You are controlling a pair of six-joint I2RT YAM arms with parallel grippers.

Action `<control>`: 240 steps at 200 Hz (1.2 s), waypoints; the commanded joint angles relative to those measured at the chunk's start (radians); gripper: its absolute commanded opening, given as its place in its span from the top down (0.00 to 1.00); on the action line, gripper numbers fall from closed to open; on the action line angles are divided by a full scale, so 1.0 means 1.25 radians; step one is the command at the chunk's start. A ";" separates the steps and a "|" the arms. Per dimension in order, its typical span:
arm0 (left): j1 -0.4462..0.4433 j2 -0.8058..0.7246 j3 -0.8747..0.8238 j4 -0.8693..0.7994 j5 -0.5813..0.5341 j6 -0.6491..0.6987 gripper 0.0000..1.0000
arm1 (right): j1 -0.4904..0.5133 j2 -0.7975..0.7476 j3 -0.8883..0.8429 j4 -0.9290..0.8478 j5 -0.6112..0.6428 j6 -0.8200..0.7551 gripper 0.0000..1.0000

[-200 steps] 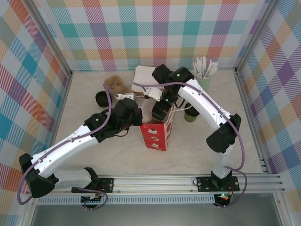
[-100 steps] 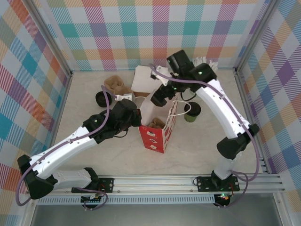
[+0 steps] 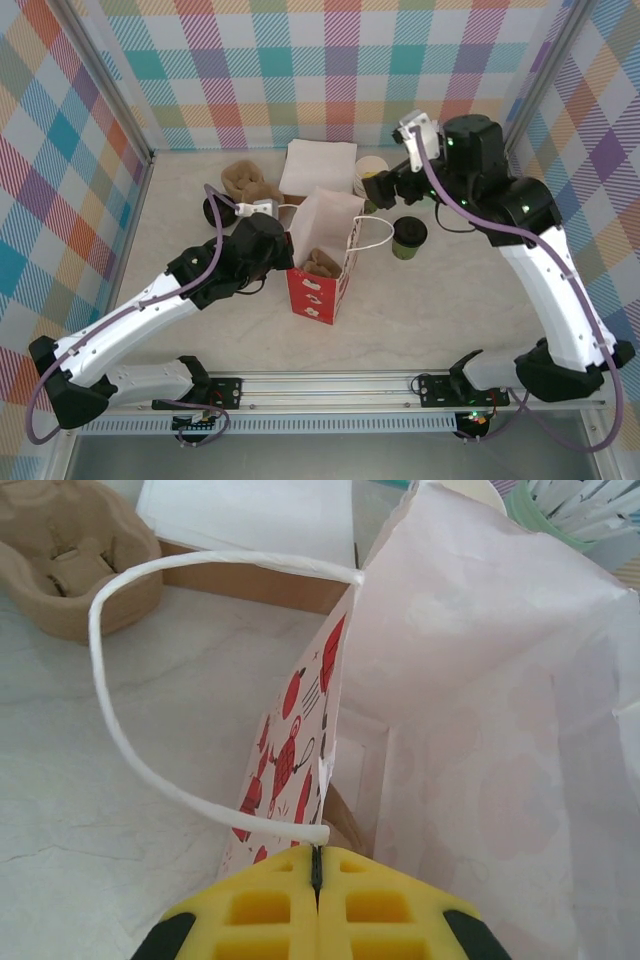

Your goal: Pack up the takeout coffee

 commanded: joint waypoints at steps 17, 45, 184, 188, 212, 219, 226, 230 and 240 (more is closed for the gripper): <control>-0.007 -0.031 -0.011 -0.025 -0.043 -0.018 1.00 | -0.071 -0.085 -0.088 -0.001 0.089 0.081 0.00; -0.006 -0.033 -0.012 -0.032 -0.050 -0.017 1.00 | -0.131 -0.134 -0.155 -0.040 0.106 0.087 0.00; -0.007 -0.062 0.094 -0.129 0.016 0.064 0.44 | -0.141 -0.167 -0.242 -0.060 0.033 0.091 0.00; -0.006 -0.063 0.103 -0.139 0.018 0.068 0.44 | -0.141 -0.167 -0.244 -0.059 0.032 0.091 0.00; -0.007 -0.066 0.167 -0.197 0.019 0.089 0.40 | -0.141 -0.164 -0.254 -0.058 0.026 0.089 0.00; -0.006 -0.060 0.191 -0.216 0.019 0.099 0.38 | -0.141 -0.164 -0.257 -0.056 0.024 0.089 0.00; -0.005 -0.048 0.217 -0.239 0.020 0.110 0.37 | -0.141 -0.164 -0.261 -0.054 0.022 0.089 0.00; -0.005 -0.042 0.235 -0.254 0.019 0.117 0.37 | -0.141 -0.164 -0.264 -0.053 0.022 0.089 0.00; -0.002 -0.016 0.284 -0.291 0.023 0.137 0.36 | -0.141 -0.164 -0.268 -0.051 0.019 0.089 0.00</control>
